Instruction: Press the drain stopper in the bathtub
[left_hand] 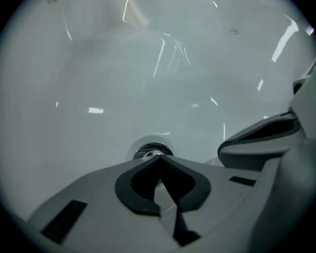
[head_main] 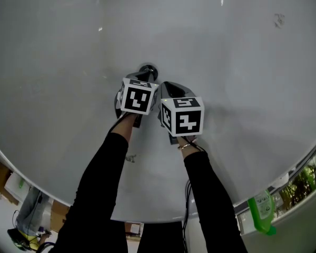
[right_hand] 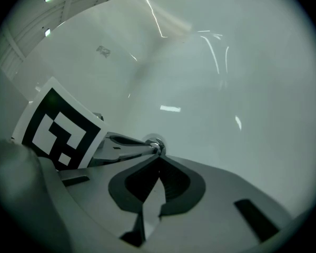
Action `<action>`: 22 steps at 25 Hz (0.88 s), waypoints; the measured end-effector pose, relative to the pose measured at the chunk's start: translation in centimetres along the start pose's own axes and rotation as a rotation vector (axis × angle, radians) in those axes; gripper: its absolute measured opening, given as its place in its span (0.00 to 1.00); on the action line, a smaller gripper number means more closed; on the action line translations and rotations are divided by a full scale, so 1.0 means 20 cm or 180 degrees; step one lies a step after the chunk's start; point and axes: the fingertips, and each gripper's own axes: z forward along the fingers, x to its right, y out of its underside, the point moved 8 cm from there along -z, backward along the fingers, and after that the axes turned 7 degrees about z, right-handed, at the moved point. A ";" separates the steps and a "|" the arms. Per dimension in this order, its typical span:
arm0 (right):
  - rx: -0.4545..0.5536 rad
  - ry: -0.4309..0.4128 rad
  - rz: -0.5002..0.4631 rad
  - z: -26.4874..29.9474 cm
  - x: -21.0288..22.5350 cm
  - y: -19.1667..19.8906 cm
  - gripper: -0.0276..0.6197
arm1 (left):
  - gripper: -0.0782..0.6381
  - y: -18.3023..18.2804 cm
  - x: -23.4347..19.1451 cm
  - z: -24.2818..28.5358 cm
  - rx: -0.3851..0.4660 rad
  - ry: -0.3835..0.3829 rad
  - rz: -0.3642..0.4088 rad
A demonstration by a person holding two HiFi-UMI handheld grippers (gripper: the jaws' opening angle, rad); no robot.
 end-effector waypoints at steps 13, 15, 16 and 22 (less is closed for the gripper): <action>-0.0036 0.0052 0.0040 0.03 0.05 0.01 0.05 | 0.12 0.01 -0.02 0.06 -0.0197 -0.0074 -0.0099; -0.0051 0.0065 0.0037 0.02 0.06 0.01 0.05 | 0.12 0.01 -0.02 0.06 -0.0266 -0.0024 -0.0116; -0.0056 0.0078 0.0034 0.02 0.06 0.02 0.05 | 0.12 0.00 -0.02 0.06 -0.0296 0.0003 -0.0068; -0.0022 0.0145 0.0021 -0.05 0.05 0.02 0.05 | 0.12 0.01 0.01 -0.01 -0.0268 -0.0044 0.0076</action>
